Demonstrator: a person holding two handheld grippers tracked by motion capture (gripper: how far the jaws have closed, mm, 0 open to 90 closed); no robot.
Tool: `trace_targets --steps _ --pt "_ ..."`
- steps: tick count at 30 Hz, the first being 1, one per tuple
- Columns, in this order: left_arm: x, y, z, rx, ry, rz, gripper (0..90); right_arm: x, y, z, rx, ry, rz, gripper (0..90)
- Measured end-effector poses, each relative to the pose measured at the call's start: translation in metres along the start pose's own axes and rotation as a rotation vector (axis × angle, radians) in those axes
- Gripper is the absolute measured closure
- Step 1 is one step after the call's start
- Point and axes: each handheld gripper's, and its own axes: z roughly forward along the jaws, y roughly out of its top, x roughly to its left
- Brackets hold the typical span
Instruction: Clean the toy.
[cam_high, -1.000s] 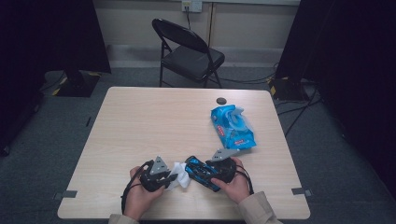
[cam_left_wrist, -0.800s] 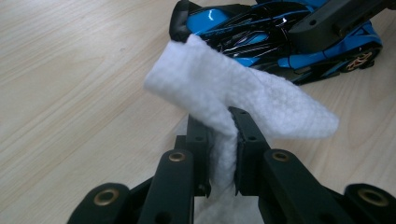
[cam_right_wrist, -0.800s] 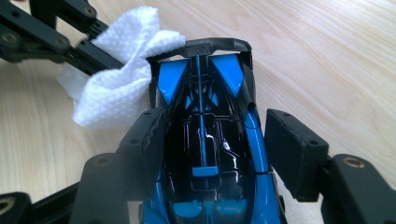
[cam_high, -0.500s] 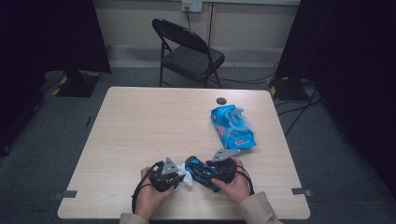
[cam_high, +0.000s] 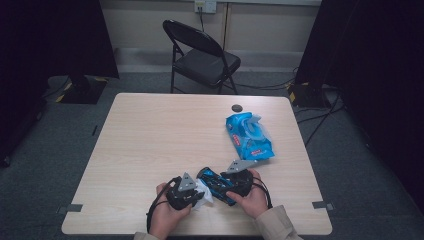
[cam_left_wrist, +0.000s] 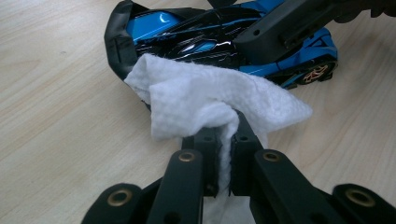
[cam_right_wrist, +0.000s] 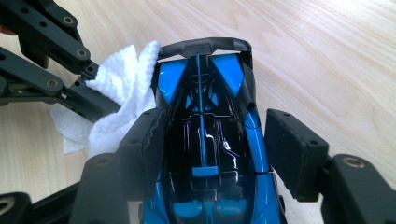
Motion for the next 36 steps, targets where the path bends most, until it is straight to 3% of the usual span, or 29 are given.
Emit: trace_targets --steps 16,36 --pt "-0.015 0.004 0.01 -0.013 -0.067 0.018 85.4 0.0 0.0 0.0 0.004 0.0 0.001 39.3" --pt "-0.03 0.008 0.017 -0.013 -0.095 0.045 85.4 -0.001 0.0 0.0 0.007 0.003 0.004 39.3"
